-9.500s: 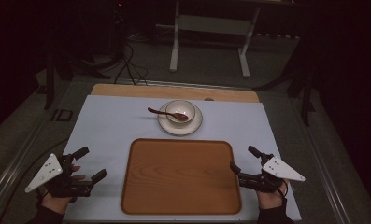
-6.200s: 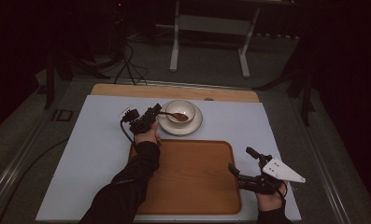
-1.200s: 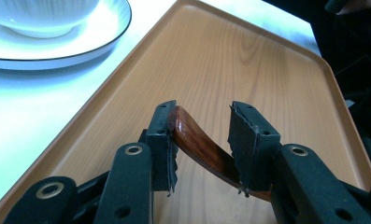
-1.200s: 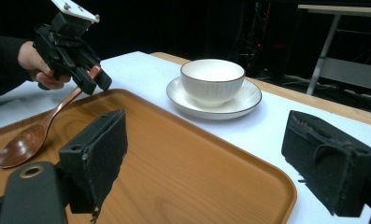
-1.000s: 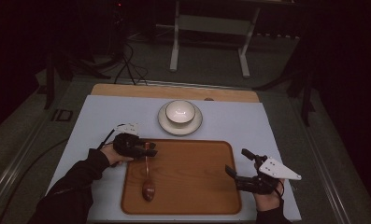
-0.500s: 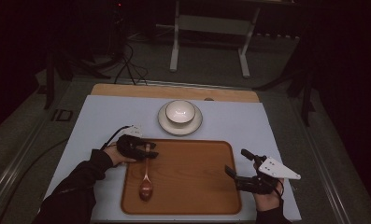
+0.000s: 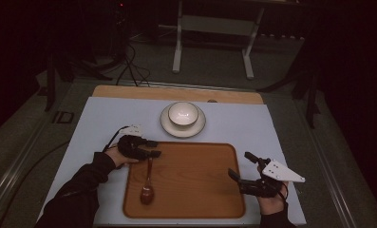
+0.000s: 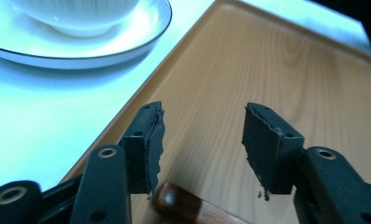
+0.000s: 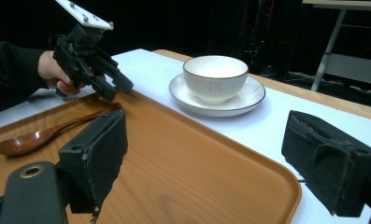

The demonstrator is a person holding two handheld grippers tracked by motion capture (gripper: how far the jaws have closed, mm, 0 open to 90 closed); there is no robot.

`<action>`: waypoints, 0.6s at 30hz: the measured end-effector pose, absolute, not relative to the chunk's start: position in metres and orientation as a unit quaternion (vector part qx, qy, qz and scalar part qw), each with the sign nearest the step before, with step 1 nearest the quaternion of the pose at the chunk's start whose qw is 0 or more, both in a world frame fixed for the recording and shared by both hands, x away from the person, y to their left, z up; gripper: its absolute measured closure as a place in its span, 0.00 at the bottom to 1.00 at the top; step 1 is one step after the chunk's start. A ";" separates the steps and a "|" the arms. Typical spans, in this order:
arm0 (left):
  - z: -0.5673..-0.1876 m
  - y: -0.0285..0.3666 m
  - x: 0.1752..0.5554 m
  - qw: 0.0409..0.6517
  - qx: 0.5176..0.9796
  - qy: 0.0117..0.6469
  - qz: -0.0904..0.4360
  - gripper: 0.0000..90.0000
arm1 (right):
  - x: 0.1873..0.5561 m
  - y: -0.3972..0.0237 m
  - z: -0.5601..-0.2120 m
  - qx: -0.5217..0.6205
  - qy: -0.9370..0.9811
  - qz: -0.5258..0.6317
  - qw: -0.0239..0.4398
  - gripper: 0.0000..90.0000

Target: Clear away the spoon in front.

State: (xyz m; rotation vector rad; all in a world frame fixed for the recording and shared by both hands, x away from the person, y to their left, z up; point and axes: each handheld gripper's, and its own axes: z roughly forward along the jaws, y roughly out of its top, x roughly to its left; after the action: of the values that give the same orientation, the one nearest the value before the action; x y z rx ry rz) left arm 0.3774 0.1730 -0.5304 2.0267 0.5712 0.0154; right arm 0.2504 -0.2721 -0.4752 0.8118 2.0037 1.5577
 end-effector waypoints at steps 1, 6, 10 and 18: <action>-0.529 0.174 0.377 0.499 0.832 0.241 0.003 0.49 | 0.250 -0.272 -0.475 0.295 0.731 0.568 0.237 0.16; -0.522 0.178 0.373 0.513 0.823 0.242 -0.014 0.34 | 0.249 -0.272 -0.474 0.294 0.730 0.568 0.239 0.16; -0.517 0.177 0.367 0.523 0.814 0.254 -0.017 0.16 | 0.249 -0.272 -0.473 0.292 0.730 0.569 0.241 0.16; -0.505 0.176 0.359 0.504 0.825 0.256 -0.002 0.01 | 0.248 -0.271 -0.473 0.292 0.730 0.569 0.241 0.16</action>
State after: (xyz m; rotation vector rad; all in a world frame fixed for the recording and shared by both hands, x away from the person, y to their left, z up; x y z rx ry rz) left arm 0.3592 0.1757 -0.5048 1.9906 0.6189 -0.0056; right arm 0.2481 -0.2714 -0.4725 0.7995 1.9959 1.5576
